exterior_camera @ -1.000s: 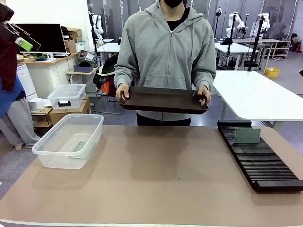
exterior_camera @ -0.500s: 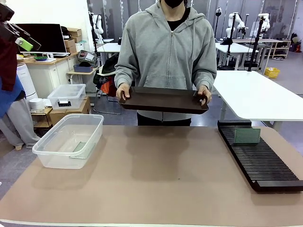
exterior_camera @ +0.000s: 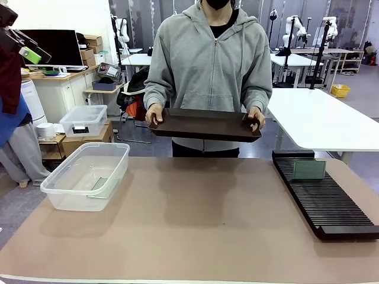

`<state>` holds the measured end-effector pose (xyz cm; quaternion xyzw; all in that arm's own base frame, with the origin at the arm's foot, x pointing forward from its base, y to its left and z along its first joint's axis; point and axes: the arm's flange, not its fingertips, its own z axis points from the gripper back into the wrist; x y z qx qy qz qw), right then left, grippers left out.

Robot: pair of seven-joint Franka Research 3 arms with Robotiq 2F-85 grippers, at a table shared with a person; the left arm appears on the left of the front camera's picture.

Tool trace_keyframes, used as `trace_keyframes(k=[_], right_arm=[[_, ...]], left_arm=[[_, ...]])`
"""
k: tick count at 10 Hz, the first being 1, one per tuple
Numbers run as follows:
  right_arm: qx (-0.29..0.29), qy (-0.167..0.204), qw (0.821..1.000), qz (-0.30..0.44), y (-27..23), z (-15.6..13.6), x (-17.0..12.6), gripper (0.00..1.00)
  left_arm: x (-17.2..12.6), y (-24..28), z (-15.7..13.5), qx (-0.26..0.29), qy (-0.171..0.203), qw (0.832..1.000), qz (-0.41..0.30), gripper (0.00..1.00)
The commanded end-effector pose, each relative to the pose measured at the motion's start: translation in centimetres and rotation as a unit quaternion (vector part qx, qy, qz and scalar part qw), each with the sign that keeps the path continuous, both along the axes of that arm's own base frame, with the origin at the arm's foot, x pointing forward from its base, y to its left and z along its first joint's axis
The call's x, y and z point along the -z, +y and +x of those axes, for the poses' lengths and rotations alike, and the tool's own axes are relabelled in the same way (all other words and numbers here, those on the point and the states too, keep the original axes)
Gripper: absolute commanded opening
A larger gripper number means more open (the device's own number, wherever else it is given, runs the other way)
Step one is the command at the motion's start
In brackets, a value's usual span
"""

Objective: Sort PCBs into racks and boxes based on the side picked up.
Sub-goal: If the short side of the Blank PCB is picked up, insert it into the PCB Rack ; if the long side is picked up, place it in the Organizing box.

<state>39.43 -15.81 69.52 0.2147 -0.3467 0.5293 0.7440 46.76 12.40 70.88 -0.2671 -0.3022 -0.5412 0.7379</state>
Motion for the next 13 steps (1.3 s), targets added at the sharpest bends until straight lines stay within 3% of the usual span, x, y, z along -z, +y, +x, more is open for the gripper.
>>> trace_keyframes(k=[1, 5, 13], right_arm=[[-0.015, -0.028, 0.999, 0.022, -0.44, 0.15, -0.15, 1.00], [-0.006, -0.057, 0.998, 0.032, -1.05, -0.21, -0.14, 1.00], [-0.002, -0.039, 0.999, 0.026, -1.33, -0.27, -0.69, 1.00]], left_arm=[[0.09, -0.02, -0.32, 0.002, 0.000, 1.000, -0.003, 1.00], [0.09, -0.02, -0.32, 0.002, 0.000, 1.000, -0.003, 1.00], [0.09, -0.02, -0.32, 0.002, 0.000, 1.000, -0.003, 1.00]])
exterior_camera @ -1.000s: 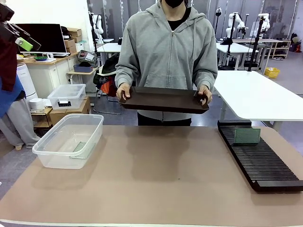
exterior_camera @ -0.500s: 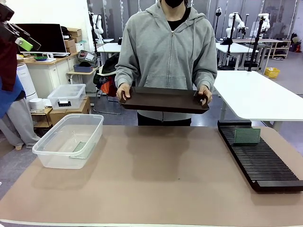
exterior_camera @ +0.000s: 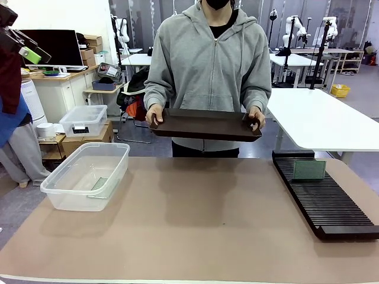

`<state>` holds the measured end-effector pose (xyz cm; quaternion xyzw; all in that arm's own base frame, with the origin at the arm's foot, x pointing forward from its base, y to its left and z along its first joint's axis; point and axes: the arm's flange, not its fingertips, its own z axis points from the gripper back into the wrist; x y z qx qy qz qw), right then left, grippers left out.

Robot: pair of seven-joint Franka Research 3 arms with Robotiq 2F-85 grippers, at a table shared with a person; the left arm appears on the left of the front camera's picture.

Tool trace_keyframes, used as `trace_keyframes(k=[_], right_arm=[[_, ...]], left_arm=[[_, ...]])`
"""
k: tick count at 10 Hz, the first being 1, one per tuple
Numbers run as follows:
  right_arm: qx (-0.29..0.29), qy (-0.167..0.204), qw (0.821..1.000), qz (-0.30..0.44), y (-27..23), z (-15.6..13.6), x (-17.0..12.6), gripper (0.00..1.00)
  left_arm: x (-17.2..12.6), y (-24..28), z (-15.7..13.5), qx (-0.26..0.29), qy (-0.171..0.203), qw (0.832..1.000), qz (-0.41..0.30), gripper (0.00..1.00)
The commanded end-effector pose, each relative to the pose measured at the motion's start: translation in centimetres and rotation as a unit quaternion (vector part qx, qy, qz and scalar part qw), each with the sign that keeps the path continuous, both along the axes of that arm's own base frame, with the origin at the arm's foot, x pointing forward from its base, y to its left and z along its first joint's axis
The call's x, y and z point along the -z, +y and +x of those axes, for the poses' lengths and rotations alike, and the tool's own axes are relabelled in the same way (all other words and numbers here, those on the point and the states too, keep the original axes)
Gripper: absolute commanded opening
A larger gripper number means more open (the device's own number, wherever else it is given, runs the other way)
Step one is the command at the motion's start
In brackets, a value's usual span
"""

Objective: Sort PCBs into racks and boxes based on the side picked up.
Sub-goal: If the short side of the Blank PCB is picked up, insert it into the PCB Rack ; if the long side is picked up, place it in the Organizing box.

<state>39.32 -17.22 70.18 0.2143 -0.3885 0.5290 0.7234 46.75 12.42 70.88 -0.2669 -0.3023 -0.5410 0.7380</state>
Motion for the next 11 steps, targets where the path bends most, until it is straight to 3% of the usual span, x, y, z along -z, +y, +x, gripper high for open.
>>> trace_keyframes(k=[1, 11], right_arm=[[-0.001, -0.001, 1.000, 0.000, 0.08, -0.16, -0.04, 1.00], [-0.001, -0.001, 1.000, 0.000, 0.08, -0.16, -0.04, 1.00]], left_arm=[[0.09, -0.04, -0.31, 0.002, 0.000, 1.000, -0.003, 1.00], [0.09, -0.04, -0.31, 0.002, 0.000, 1.000, -0.003, 1.00]])
